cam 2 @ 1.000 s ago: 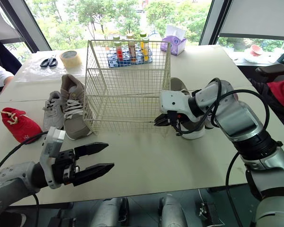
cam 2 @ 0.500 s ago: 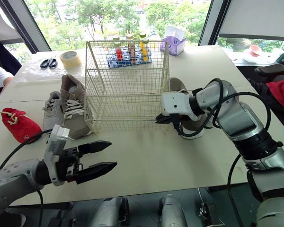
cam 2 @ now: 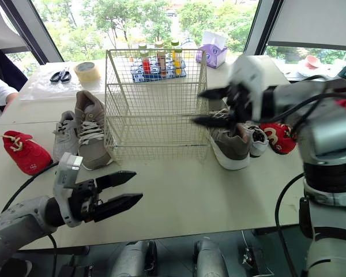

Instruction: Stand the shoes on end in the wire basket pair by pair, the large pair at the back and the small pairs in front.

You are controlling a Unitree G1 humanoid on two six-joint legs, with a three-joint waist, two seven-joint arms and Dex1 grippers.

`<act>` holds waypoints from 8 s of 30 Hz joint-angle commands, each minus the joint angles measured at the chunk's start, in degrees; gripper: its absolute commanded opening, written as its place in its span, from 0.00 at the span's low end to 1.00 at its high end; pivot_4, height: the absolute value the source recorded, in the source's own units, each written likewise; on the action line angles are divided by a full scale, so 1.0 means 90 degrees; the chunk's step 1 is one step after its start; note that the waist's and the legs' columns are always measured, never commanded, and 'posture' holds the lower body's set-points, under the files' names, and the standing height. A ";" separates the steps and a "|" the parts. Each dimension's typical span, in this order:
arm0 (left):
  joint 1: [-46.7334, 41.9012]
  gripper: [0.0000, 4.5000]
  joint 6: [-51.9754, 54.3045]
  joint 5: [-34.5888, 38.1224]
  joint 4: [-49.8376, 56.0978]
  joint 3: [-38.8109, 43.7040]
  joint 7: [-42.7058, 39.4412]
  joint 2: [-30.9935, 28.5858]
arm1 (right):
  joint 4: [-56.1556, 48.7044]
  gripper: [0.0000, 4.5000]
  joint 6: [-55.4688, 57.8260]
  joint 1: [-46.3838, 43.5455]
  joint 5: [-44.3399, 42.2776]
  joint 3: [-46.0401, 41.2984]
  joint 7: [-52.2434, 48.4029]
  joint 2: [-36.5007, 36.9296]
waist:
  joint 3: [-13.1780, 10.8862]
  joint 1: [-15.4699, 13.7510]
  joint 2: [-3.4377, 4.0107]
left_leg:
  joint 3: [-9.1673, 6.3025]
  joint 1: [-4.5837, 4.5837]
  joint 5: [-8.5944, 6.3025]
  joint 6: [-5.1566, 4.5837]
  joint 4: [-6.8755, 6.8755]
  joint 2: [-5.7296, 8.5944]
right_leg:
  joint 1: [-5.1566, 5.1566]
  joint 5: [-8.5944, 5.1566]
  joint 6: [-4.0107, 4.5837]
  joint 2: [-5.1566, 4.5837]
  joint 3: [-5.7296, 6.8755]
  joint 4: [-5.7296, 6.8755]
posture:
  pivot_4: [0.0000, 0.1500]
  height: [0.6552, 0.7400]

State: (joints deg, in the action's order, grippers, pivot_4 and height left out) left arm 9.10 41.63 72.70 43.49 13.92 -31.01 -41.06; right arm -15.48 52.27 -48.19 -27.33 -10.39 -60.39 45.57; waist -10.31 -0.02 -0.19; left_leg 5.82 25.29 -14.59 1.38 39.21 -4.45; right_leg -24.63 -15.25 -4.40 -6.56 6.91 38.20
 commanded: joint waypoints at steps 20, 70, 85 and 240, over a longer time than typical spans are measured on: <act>-0.1116 1.00 0.0161 -0.0535 -0.0165 -0.1182 -0.0044 0.0112 | -0.1321 0.99 -0.1320 0.4499 0.0395 -0.1207 0.3663 -0.2196 | 0.0009 -0.0074 0.0026 | -0.0004 -0.0005 0.0003 0.0002 -0.0002 -0.0003 | 0.0003 0.0001 0.0004 0.0015 -0.0006 0.0003 | 1.00 0.45; -0.8892 1.00 0.0479 -0.0301 -0.6971 -0.0165 -0.0112 -0.0422 | 0.1784 0.13 -0.4601 -0.2137 0.0452 0.0109 0.1634 0.0023 | -0.0033 0.0076 0.0023 | 0.0018 0.0013 0.0036 0.0031 -0.0013 0.0004 | -0.0024 0.0006 -0.0012 0.0013 -0.0011 0.0006 | 1.00 0.45; -0.9978 1.00 0.0922 -0.2167 -0.9063 -0.0194 -0.2148 -0.0302 | 0.2358 0.13 -0.5309 -0.2695 0.0436 0.0771 0.0052 -0.0544 | -0.0064 0.0075 -0.0023 | 0.0024 0.0022 0.0037 0.0033 -0.0007 0.0002 | -0.0037 0.0006 -0.0013 0.0010 -0.0014 0.0017 | 1.00 0.45; -0.9085 1.00 0.2852 -0.3066 -0.8247 -0.2228 0.1221 -0.1824 | -0.0595 0.99 -0.0636 -0.0196 -0.1339 0.0806 -0.1629 0.0590 | -0.0091 -0.0077 -0.0059 | 0.0032 0.0028 0.0045 0.0041 0.0001 0.0012 | -0.0084 0.0005 -0.0003 0.0000 -0.0034 0.0094 | 1.00 0.45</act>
State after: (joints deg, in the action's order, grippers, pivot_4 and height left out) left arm -69.29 66.98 49.20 -27.58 -5.39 -17.15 -57.02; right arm -18.71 47.33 -49.84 -39.04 -2.40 -76.09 50.38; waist -11.13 -0.71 -0.72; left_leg 6.12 25.58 -14.18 1.76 39.22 -4.35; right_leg -25.41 -15.20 -4.42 -6.57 6.61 39.02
